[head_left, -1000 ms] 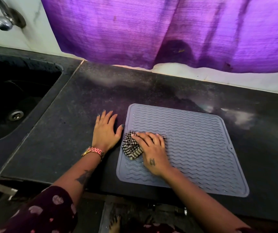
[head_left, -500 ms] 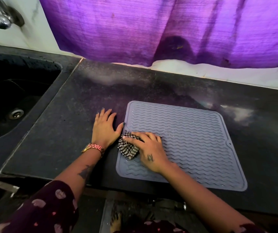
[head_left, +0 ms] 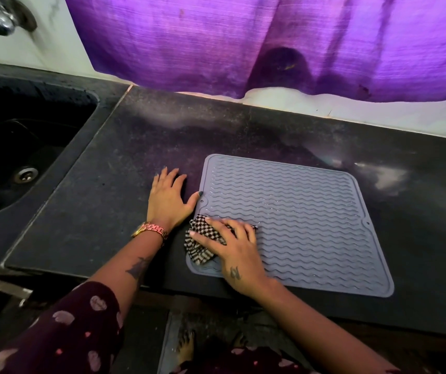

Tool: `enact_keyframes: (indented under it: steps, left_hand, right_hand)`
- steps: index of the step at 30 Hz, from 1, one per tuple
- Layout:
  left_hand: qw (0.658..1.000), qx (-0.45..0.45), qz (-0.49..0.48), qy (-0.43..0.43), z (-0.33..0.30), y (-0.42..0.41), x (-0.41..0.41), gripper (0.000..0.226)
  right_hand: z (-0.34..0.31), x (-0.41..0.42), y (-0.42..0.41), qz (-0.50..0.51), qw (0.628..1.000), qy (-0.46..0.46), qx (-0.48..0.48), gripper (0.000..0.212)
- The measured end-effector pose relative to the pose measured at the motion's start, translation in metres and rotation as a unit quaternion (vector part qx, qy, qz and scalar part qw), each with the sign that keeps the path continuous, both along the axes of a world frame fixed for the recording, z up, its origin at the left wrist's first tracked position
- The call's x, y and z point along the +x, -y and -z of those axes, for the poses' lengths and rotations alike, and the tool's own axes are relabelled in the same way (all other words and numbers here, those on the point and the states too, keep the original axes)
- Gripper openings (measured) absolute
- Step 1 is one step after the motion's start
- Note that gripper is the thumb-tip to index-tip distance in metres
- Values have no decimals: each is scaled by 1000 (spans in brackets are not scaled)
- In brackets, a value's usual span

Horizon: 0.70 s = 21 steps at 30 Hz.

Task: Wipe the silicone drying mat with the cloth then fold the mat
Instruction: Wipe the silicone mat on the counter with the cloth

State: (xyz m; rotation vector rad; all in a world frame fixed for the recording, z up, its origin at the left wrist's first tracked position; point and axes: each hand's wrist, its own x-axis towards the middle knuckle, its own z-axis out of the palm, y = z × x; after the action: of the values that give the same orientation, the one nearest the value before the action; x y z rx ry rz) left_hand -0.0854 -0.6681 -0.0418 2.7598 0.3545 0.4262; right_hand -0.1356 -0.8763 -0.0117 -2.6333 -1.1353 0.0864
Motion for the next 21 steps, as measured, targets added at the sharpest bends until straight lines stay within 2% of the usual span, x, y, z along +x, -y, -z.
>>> enact_keyframes:
  steps: [2, 6, 11, 16, 21]
  left_hand:
    - [1000, -1, -1, -1, 0, 0, 0, 64]
    - [1000, -8, -3, 4, 0, 1, 0, 64]
    - [1000, -5, -1, 1, 2, -1, 0, 64]
    - [1000, -7, -2, 2, 3, -1, 0, 63]
    - [1000, -8, 2, 0, 3, -2, 0, 63]
  right_hand:
    - [-4, 7, -2, -5, 1000, -12, -3, 73]
    - [-14, 6, -3, 24, 998, -48, 35, 57]
    - [1, -16, 0, -10, 1000, 10, 2, 75]
    - [-13, -10, -1, 13, 999, -40, 31, 64]
    - [0, -31, 6, -27, 999, 22, -4, 73]
